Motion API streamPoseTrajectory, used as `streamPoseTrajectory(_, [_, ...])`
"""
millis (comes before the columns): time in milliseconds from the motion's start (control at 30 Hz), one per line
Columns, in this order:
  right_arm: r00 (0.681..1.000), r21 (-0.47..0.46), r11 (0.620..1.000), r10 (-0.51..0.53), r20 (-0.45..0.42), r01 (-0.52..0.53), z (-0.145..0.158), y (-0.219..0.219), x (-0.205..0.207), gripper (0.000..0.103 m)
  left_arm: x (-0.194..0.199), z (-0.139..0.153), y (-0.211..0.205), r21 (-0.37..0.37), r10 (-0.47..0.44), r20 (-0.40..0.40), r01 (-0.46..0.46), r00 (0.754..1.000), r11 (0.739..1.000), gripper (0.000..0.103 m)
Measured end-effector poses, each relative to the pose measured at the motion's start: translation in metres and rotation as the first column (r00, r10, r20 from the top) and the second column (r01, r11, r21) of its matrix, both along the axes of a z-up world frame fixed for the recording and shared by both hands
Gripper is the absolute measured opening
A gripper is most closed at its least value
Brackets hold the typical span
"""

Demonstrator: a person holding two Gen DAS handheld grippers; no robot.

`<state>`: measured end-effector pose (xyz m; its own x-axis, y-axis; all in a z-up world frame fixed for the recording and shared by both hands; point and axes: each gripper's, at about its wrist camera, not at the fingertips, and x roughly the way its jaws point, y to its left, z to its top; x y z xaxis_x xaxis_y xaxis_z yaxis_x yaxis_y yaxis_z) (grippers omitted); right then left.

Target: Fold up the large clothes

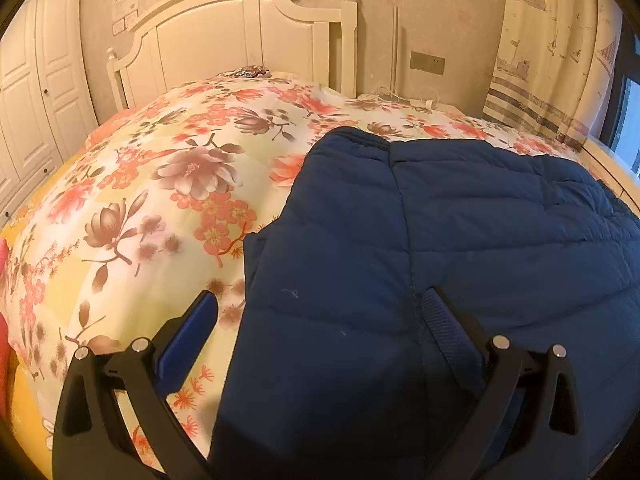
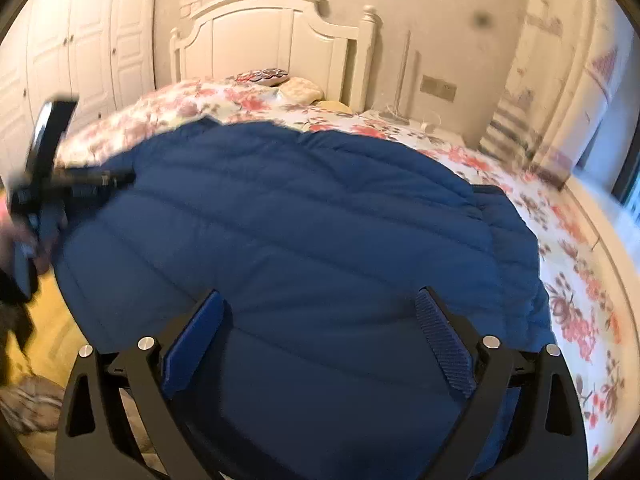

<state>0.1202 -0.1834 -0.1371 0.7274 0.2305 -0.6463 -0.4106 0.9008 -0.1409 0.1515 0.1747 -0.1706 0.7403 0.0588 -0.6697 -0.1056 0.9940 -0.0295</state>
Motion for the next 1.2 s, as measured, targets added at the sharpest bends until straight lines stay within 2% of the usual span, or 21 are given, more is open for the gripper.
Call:
streamPoseTrajectory(67, [1.000, 0.033, 0.999, 0.003, -0.018, -0.003, -0.001, -0.009, 0.003, 0.094, 0.001, -0.001, 0.003, -0.018, -0.004, -0.003, 0.004, 1.000, 1.000, 0.101])
streamPoseTrajectory(233, [0.979, 0.042, 0.979, -0.202, 0.033, 0.201, 0.013, -0.064, -0.002, 0.094, 0.000, -0.002, 0.005, -0.044, -0.005, -0.001, 0.005, 1.000, 0.999, 0.101])
streamPoseTrajectory(267, [0.968, 0.058, 0.967, -0.251, 0.020, 0.250, 0.011, -0.083, -0.004, 0.094, 0.001, -0.002, 0.005, -0.040, -0.006, -0.001, 0.006, 1.000, 0.999, 0.101])
streamPoseTrajectory(333, [0.958, 0.104, 0.952, -0.286, -0.033, 0.288, -0.002, -0.110, -0.007, 0.094, 0.000, -0.003, 0.003, -0.032, -0.003, 0.003, 0.003, 1.000, 0.999, 0.101])
streamPoseTrajectory(367, [0.958, 0.157, 0.945, -0.279, -0.062, 0.285, -0.008, -0.120, -0.008, 0.094, 0.000, -0.002, 0.002, -0.027, -0.002, 0.005, 0.002, 1.000, 1.000, 0.101])
streamPoseTrajectory(433, [0.952, 0.313, 0.900, -0.265, -0.156, 0.302, -0.026, -0.140, -0.006, 0.094, 0.000, -0.002, 0.002, -0.021, -0.001, 0.007, 0.001, 1.000, 1.000, 0.101])
streamPoseTrajectory(467, [0.948, 0.339, 0.888, -0.270, -0.166, 0.312, -0.031, -0.142, -0.005, 0.094, 0.000, -0.002, 0.002, -0.020, 0.000, 0.006, 0.000, 1.000, 1.000, 0.101])
streamPoseTrajectory(667, [0.948, 0.319, 0.895, -0.268, -0.173, 0.312, -0.025, -0.141, -0.002, 0.094, 0.001, 0.000, 0.001, -0.014, 0.003, -0.013, -0.003, 1.000, 1.000, 0.101])
streamPoseTrajectory(767, [0.946, 0.328, 0.889, -0.275, -0.170, 0.318, -0.017, -0.146, -0.010, 0.094, -0.004, 0.010, -0.008, 0.042, 0.039, -0.034, -0.037, 0.999, 0.998, 0.101])
streamPoseTrajectory(833, [0.948, 0.347, 0.882, -0.287, -0.139, 0.318, -0.007, -0.155, -0.023, 0.094, -0.017, 0.023, -0.020, 0.076, 0.035, 0.016, -0.036, 0.999, 0.996, 0.099])
streamPoseTrajectory(900, [0.947, 0.393, 0.861, -0.300, -0.117, 0.322, 0.001, -0.169, -0.039, 0.094, -0.038, 0.042, -0.041, 0.095, -0.036, 0.115, 0.025, 0.993, 0.995, 0.100])
streamPoseTrajectory(1000, [0.946, 0.466, 0.824, -0.296, -0.132, 0.322, 0.004, -0.191, -0.058, 0.094, -0.055, 0.055, -0.079, 0.158, -0.157, 0.165, 0.131, 0.974, 0.979, 0.101])
streamPoseTrajectory(1067, [0.946, 0.496, 0.806, -0.288, -0.150, 0.324, 0.001, -0.201, -0.071, 0.094, -0.051, 0.049, -0.099, 0.174, -0.221, 0.132, 0.197, 0.966, 0.965, 0.101])
streamPoseTrajectory(1133, [0.954, 0.517, 0.802, -0.245, -0.173, 0.300, -0.006, -0.205, -0.084, 0.094, -0.040, 0.031, -0.110, 0.184, -0.227, 0.073, 0.211, 0.971, 0.960, 0.101])
streamPoseTrajectory(1167, [0.958, 0.520, 0.805, -0.219, -0.185, 0.284, -0.009, -0.203, -0.090, 0.091, -0.029, 0.016, -0.113, 0.168, -0.225, 0.021, 0.218, 0.974, 0.961, 0.101])
streamPoseTrajectory(1200, [0.961, 0.517, 0.813, -0.191, -0.198, 0.268, -0.014, -0.200, -0.097, 0.088, -0.021, 0.003, -0.109, 0.110, -0.230, 0.007, 0.228, 0.973, 0.967, 0.101])
